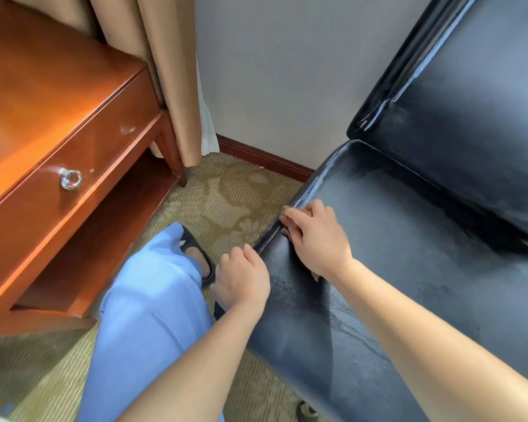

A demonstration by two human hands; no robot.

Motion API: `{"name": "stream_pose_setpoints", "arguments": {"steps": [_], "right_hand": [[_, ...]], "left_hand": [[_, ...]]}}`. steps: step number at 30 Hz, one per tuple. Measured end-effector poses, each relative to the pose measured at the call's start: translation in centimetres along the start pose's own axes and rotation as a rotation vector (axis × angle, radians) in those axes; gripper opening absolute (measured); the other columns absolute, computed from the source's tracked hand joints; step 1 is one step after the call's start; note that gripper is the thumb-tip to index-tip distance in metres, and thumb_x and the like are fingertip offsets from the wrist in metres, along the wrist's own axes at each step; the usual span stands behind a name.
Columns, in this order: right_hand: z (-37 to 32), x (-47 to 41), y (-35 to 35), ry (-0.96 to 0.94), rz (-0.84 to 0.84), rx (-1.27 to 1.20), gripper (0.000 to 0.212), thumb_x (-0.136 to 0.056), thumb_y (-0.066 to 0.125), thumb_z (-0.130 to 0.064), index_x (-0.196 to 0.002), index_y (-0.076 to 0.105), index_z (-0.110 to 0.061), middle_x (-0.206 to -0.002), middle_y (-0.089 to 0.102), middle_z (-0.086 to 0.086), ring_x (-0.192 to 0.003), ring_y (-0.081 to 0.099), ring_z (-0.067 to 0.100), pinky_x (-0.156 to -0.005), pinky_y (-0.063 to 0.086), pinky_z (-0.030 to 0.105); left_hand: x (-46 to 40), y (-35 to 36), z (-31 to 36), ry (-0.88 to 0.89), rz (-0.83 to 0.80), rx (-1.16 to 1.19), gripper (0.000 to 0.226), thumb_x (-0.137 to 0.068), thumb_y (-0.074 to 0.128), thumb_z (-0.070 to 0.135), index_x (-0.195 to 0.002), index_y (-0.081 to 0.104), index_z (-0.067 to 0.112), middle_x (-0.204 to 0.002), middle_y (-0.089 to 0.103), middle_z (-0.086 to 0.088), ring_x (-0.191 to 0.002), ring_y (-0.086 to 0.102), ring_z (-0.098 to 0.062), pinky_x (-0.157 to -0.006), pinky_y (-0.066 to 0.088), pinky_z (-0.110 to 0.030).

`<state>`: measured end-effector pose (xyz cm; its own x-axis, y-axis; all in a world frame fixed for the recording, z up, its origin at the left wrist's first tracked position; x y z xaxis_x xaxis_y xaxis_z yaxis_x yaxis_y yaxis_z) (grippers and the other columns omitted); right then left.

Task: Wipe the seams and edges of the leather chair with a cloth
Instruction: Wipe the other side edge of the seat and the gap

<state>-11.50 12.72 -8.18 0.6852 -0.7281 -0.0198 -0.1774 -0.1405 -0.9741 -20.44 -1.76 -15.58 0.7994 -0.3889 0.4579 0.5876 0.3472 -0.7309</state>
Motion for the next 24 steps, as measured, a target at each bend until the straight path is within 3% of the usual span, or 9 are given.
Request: {"name": "stream_pose_setpoints", "arguments": {"steps": [4, 9, 12, 16, 18, 21, 24], "right_hand": [[-3.0, 2.0, 1.0, -0.313, -0.120, 0.042, 0.027, -0.093, 0.050, -0.035, -0.118, 0.059, -0.031, -0.102, 0.050, 0.005, -0.089, 0.047, 0.027, -0.055, 0.037, 0.029], [1.1, -2.3, -0.1, 0.049, -0.077, 0.011, 0.028, -0.096, 0.042, -0.037, -0.120, 0.056, -0.034, -0.109, 0.045, 0.000, -0.105, 0.042, 0.023, -0.070, 0.041, 0.031], [-1.9, -1.4, 0.6, -0.133, -0.161, -0.007, 0.025, -0.093, 0.047, -0.037, -0.115, 0.059, -0.033, -0.109, 0.043, -0.002, -0.104, 0.041, 0.021, -0.074, 0.044, 0.032], [-5.4, 1.9, 1.6, -0.359, -0.227, -0.036, 0.033, -0.092, 0.041, -0.042, -0.119, 0.058, -0.034, -0.108, 0.044, -0.003, -0.097, 0.043, 0.020, -0.067, 0.044, 0.032], [-3.9, 0.3, 1.1, -0.281, -0.175, -0.007, 0.030, -0.095, 0.043, -0.042, -0.120, 0.057, -0.036, -0.108, 0.045, -0.002, -0.100, 0.044, 0.020, -0.066, 0.042, 0.029], [0.9, -3.0, 0.1, 0.003, -0.115, 0.013, 0.028, -0.095, 0.047, -0.039, -0.121, 0.057, -0.037, -0.113, 0.045, 0.001, -0.108, 0.043, 0.024, -0.077, 0.043, 0.033], [0.4, -2.7, 0.3, -0.025, -0.117, 0.033, 0.028, -0.093, 0.050, -0.033, -0.120, 0.058, -0.034, -0.113, 0.044, 0.001, -0.108, 0.041, 0.025, -0.077, 0.044, 0.034]], "left_hand": [[0.5, -0.2, -0.6, -0.021, 0.045, 0.050, 0.047, -0.103, 0.023, 0.034, -0.113, 0.060, 0.007, -0.120, 0.059, -0.011, -0.114, 0.051, -0.033, -0.088, 0.041, -0.041], [0.3, -0.7, -1.4, -0.083, 0.061, 0.196, 0.050, -0.104, 0.023, 0.036, -0.112, 0.064, 0.010, -0.121, 0.061, -0.010, -0.113, 0.053, -0.035, -0.088, 0.041, -0.040], [0.2, -1.1, -1.6, -0.115, 0.094, 0.279, 0.053, -0.104, 0.022, 0.037, -0.111, 0.068, 0.011, -0.120, 0.063, -0.009, -0.112, 0.054, -0.035, -0.086, 0.041, -0.039], [0.1, -1.3, -1.9, -0.123, 0.125, 0.354, 0.052, -0.104, 0.025, 0.036, -0.111, 0.070, 0.011, -0.119, 0.066, -0.010, -0.111, 0.055, -0.036, -0.083, 0.041, -0.037], [-0.1, -1.2, -1.8, -0.105, 0.113, 0.352, 0.051, -0.104, 0.026, 0.036, -0.109, 0.070, 0.010, -0.117, 0.066, -0.010, -0.110, 0.055, -0.036, -0.083, 0.041, -0.037], [-0.4, -1.1, -1.4, -0.075, 0.101, 0.290, 0.050, -0.104, 0.028, 0.037, -0.105, 0.068, 0.008, -0.113, 0.066, -0.013, -0.107, 0.056, -0.036, -0.084, 0.043, -0.040], [-0.6, -1.0, -0.9, -0.067, 0.105, 0.226, 0.047, -0.102, 0.030, 0.039, -0.099, 0.067, 0.011, -0.108, 0.066, -0.009, -0.104, 0.057, -0.034, -0.079, 0.043, -0.039]]}}
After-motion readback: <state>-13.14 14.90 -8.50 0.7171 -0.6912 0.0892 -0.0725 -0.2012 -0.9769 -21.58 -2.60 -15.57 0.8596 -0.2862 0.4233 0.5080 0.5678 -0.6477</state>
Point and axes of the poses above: each hand's wrist, its own x-axis away from the middle knuckle, its own y-axis out of the palm, z = x × y, the point moved 10 cm from there along -x, towards the middle knuckle
